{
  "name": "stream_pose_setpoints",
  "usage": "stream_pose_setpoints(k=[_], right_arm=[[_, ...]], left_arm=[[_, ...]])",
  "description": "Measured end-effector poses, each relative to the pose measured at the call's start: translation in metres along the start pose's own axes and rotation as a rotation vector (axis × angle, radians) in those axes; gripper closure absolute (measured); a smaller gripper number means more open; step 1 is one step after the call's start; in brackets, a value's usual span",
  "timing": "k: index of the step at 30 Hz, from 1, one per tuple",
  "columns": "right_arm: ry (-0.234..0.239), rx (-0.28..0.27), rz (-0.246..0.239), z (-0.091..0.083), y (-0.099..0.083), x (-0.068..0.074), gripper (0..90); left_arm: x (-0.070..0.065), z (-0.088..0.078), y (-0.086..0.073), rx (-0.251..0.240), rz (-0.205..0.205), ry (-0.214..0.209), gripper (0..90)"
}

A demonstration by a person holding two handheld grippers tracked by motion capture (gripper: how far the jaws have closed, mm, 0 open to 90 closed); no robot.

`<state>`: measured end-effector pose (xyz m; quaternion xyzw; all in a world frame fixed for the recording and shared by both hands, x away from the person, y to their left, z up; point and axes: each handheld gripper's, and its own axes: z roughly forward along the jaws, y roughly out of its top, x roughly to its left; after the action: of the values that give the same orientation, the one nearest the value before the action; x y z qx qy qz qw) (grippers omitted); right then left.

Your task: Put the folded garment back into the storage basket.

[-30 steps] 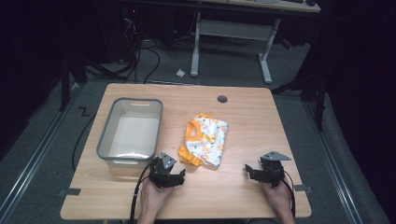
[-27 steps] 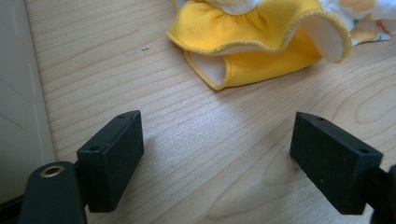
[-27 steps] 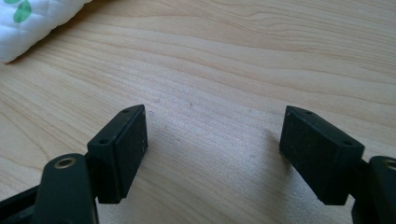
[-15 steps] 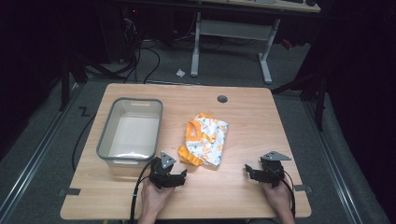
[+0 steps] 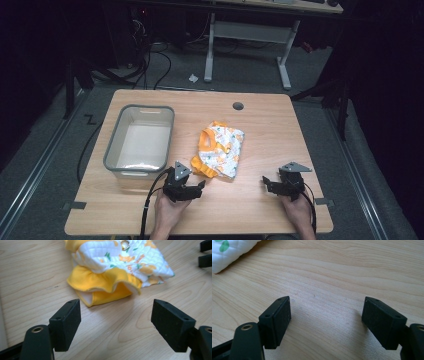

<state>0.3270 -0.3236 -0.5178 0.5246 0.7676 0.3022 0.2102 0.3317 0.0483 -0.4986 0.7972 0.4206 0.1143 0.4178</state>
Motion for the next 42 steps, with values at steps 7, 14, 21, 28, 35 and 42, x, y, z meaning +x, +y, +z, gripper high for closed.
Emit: stream_pose_setpoints(k=[7,14,21,28,35,42], right_arm=[[0.000,0.000,0.002,0.000,0.000,0.000,23.8],[0.000,0.001,0.000,0.000,0.000,0.000,23.8],[0.000,0.001,0.000,0.000,0.000,0.000,23.7],[0.001,0.001,0.001,0.000,0.000,0.000,23.7],[0.001,0.001,0.000,0.000,0.000,0.000,23.7],[0.001,0.001,0.000,0.000,0.000,0.000,23.7]], left_arm=[[-0.003,0.002,0.008,0.005,0.000,-0.013,23.0],[-0.006,0.003,0.020,0.011,0.016,-0.013,22.7],[-0.008,0.006,0.027,0.024,0.022,-0.010,23.5],[-0.009,0.010,0.040,0.025,0.029,-0.003,22.5],[-0.007,0.014,0.048,0.028,0.023,0.005,20.5],[-0.006,0.022,0.057,0.045,0.021,0.021,18.7]])
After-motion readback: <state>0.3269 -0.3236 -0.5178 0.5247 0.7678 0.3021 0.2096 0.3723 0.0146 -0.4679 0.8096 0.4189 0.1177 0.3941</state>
